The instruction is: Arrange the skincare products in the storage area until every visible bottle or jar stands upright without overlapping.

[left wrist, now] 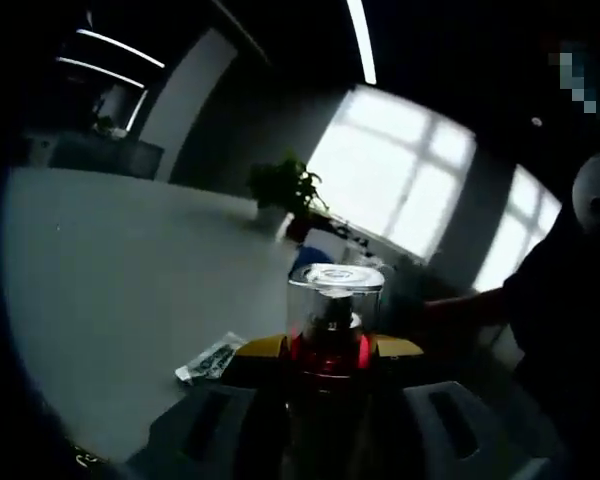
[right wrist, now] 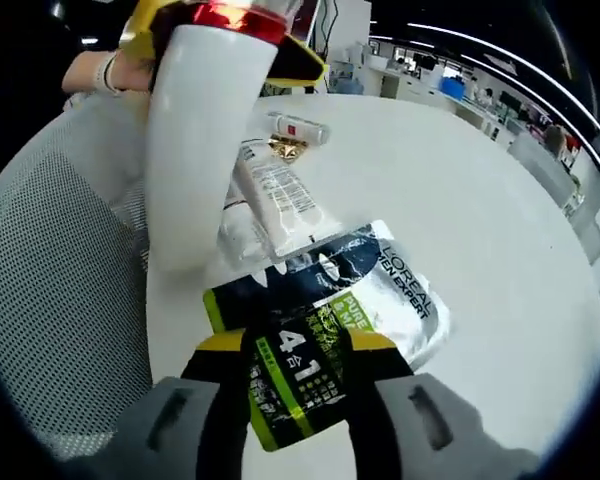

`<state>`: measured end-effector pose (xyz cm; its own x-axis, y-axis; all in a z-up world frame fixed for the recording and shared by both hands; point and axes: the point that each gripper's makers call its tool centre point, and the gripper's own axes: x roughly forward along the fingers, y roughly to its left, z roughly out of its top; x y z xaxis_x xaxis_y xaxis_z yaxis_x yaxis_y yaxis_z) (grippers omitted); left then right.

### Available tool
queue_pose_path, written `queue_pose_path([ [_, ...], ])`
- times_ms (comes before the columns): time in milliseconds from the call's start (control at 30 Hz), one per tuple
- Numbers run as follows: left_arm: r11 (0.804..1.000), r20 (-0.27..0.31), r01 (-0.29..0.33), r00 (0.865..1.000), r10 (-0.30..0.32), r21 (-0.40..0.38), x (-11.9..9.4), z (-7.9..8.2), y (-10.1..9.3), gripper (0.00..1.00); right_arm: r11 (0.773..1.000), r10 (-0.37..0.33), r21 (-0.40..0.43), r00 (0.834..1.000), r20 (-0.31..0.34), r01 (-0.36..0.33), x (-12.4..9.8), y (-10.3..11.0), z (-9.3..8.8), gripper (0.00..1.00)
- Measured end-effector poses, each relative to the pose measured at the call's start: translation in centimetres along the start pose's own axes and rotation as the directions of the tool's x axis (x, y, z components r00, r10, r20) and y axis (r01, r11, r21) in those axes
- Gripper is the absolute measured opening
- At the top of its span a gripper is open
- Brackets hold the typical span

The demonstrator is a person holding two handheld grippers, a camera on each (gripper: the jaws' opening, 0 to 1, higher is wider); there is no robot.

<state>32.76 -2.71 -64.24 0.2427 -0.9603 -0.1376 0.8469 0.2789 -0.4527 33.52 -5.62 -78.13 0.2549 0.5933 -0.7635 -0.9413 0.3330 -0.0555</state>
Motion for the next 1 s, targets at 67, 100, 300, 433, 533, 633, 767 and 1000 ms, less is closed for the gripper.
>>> queue_pose_path([
  [67, 1.000, 0.001, -0.003, 1.000, 0.003, 0.000, 0.1, 0.0, 0.1, 0.27, 1.000, 0.004, 0.001, 1.000, 0.000, -0.004, 0.1, -0.5, 0.1, 0.37],
  [100, 1.000, 0.001, -0.003, 1.000, 0.003, 0.002, 0.2, 0.0, 0.2, 0.27, 1.000, 0.004, -0.002, 1.000, -0.001, -0.004, 0.2, -0.7, 0.2, 0.37],
  [300, 1.000, -0.009, -0.005, 1.000, 0.005, 0.030, 0.8, 0.0, 0.4, 0.27, 1.000, 0.006, -0.007, 1.000, -0.013, -0.006, 0.7, -3.1, 0.5, 0.37],
  [433, 0.999, -0.013, -0.005, 1.000, 0.006, 0.037, 1.1, -0.1, 0.5, 0.27, 1.000, 0.011, -0.015, 1.000, -0.018, -0.011, 1.0, -4.6, 0.9, 0.37],
  [533, 0.999, -0.018, -0.009, 1.000, 0.009, 0.047, 1.4, -0.1, 0.7, 0.27, 1.000, 0.011, -0.015, 1.000, -0.021, -0.012, 1.1, -5.5, 1.0, 0.37],
  [633, 0.998, -0.022, -0.014, 1.000, 0.016, 0.064, 1.8, -0.1, 1.0, 0.27, 1.000, 0.011, -0.014, 1.000, -0.029, -0.011, 1.3, -6.4, 1.2, 0.37],
  [767, 0.996, -0.031, -0.018, 0.999, 0.021, 0.088, 2.5, -0.1, 1.3, 0.27, 1.000, 0.013, -0.014, 0.999, -0.034, -0.013, 1.5, -7.3, 1.3, 0.37],
  [1000, 0.993, -0.043, -0.011, 0.999, 0.016, 0.121, 3.5, -0.1, 1.4, 0.27, 1.000, 0.009, -0.007, 0.999, -0.035, -0.009, 1.8, -8.7, 1.5, 0.37],
])
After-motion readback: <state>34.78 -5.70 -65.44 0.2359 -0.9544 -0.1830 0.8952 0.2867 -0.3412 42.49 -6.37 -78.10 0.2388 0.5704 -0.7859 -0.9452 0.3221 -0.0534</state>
